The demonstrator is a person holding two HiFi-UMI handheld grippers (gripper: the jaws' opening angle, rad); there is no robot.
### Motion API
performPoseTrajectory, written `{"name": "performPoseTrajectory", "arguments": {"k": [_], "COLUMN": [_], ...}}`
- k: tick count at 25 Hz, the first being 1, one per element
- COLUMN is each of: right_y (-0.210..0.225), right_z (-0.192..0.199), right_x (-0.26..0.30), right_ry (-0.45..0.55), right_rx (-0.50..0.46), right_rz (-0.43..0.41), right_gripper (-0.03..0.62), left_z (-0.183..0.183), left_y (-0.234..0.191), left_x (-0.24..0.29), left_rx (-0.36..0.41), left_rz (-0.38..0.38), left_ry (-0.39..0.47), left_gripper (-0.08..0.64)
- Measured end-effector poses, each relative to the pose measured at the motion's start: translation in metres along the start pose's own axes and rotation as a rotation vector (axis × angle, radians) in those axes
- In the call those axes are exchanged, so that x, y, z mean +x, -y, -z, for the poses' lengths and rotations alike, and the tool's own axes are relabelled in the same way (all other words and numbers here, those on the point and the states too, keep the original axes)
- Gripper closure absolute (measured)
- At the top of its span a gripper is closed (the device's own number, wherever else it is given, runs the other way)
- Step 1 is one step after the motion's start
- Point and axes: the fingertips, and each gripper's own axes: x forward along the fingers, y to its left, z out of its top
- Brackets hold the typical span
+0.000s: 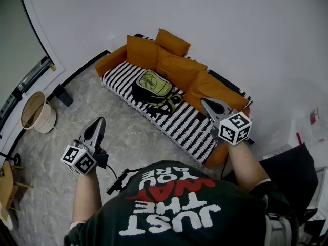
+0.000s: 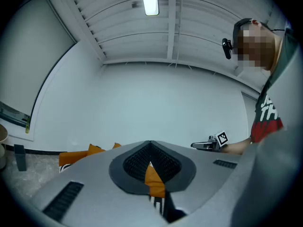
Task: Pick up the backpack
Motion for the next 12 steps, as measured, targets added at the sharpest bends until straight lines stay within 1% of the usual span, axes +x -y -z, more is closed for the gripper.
{"name": "performPoseTrajectory", "arguments": {"k": [9,12], "right_y": [-0.0017,0.0014], "right_z": [0.0007,-0.0001], "right_x": [0.0040,0.0029], "right_ry": [-0.002,0.012], "right_rx": [-0.007,-0.005], "right_rz": [-0.001,0.000], "right_gripper": [0.568,0.568], "left_z": [0.0025,0.0021], "left_y": [-0.0012,-0.0012], "left_x": [0.0049,0.0087], "left_rx": [0.002,0.001], "left_rz": [0.011,0.014], "left_ry": [-0.011,-0.009], "left_gripper": [0.549,0.549]}}
